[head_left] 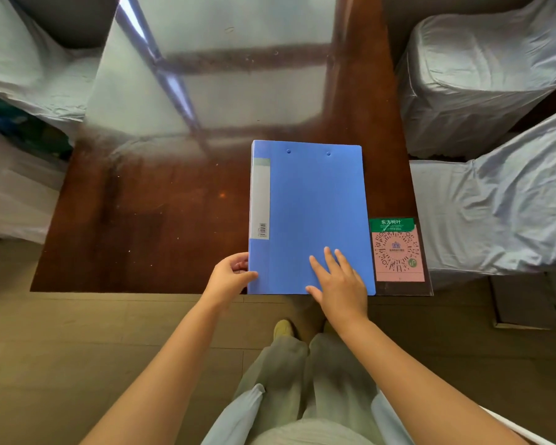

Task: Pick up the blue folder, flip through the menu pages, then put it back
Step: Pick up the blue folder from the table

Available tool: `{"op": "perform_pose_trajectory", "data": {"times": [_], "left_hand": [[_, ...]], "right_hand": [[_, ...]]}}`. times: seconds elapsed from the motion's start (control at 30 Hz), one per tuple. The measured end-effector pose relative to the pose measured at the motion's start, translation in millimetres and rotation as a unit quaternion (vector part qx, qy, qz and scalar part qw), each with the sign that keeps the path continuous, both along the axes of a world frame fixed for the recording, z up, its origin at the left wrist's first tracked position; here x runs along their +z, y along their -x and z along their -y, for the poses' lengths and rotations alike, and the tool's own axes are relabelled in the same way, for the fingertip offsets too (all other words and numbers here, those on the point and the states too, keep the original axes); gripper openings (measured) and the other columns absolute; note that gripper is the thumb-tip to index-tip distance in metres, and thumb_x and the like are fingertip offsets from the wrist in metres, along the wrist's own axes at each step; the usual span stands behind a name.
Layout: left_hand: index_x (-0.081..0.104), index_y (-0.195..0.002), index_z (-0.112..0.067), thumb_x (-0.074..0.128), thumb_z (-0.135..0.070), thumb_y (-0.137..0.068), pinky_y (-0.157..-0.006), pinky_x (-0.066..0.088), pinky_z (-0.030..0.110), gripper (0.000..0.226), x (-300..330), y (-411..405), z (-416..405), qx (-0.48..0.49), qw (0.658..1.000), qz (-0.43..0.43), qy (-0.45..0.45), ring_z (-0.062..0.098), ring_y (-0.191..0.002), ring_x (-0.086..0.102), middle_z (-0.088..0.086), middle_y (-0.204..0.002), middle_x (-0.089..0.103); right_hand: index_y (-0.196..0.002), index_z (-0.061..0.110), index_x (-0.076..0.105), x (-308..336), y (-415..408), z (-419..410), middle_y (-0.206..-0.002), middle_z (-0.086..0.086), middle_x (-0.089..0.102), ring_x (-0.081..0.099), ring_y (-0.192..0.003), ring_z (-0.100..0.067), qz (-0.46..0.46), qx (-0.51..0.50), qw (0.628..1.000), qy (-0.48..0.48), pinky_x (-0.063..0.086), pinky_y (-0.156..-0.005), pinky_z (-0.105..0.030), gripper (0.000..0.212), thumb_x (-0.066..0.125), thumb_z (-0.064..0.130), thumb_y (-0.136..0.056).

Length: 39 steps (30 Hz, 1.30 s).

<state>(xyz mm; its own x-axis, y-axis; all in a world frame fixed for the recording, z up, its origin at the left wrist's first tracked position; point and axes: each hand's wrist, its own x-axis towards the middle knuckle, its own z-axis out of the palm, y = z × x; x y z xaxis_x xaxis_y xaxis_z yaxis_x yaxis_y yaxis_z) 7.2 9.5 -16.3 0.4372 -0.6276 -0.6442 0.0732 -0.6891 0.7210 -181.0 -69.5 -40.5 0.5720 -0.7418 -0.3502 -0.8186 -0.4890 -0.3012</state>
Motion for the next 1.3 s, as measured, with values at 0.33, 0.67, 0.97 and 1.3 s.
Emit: {"op": "perform_pose_trajectory", "data": {"times": [0.33,0.67,0.97,1.3], "left_hand": [[0.046,-0.132,-0.012,0.056,-0.006,-0.087,-0.08,0.056,0.032,0.046,33,-20,-5,0.016,0.992,-0.088,0.086,0.022,-0.105,0.063,0.009,-0.116,0.064],[0.057,-0.122,-0.016,0.087,-0.038,-0.05,-0.074,0.056,0.03,0.081,110,-40,0,0.04,0.953,-0.142,0.263,0.023,-0.1,0.067,0.005,-0.109,0.072],[0.046,-0.133,-0.027,0.078,-0.033,-0.068,-0.081,0.054,0.03,0.073,151,-35,13,-0.027,0.941,-0.071,0.329,0.025,-0.11,0.061,0.006,-0.123,0.064],[0.012,-0.145,-0.023,0.074,-0.013,-0.071,-0.101,0.041,0.043,0.098,148,-10,35,-0.163,0.808,0.442,0.354,0.018,-0.131,0.034,0.016,-0.141,0.029]], "right_hand": [[-0.137,0.024,0.039,27,3,21,-0.145,0.0,0.042,0.034,-0.135,-0.018,0.158,-0.067,0.985,-0.034,0.044,-0.097,-0.033,0.055,0.058,0.036,-0.086],[-0.133,0.016,0.045,124,26,118,-0.117,-0.002,0.063,0.061,-0.101,-0.018,0.385,-0.257,0.843,-0.276,0.054,-0.074,-0.031,0.045,0.056,0.016,-0.089],[-0.122,0.022,0.051,176,43,126,-0.104,-0.003,0.072,0.069,-0.095,-0.022,0.517,-0.158,0.788,-0.296,0.059,-0.072,-0.035,0.035,0.052,0.01,-0.09],[-0.126,0.023,0.051,192,45,131,-0.106,0.003,0.072,0.068,-0.099,-0.02,0.554,-0.151,0.778,-0.256,0.058,-0.076,-0.038,0.038,0.051,0.012,-0.09]]}}
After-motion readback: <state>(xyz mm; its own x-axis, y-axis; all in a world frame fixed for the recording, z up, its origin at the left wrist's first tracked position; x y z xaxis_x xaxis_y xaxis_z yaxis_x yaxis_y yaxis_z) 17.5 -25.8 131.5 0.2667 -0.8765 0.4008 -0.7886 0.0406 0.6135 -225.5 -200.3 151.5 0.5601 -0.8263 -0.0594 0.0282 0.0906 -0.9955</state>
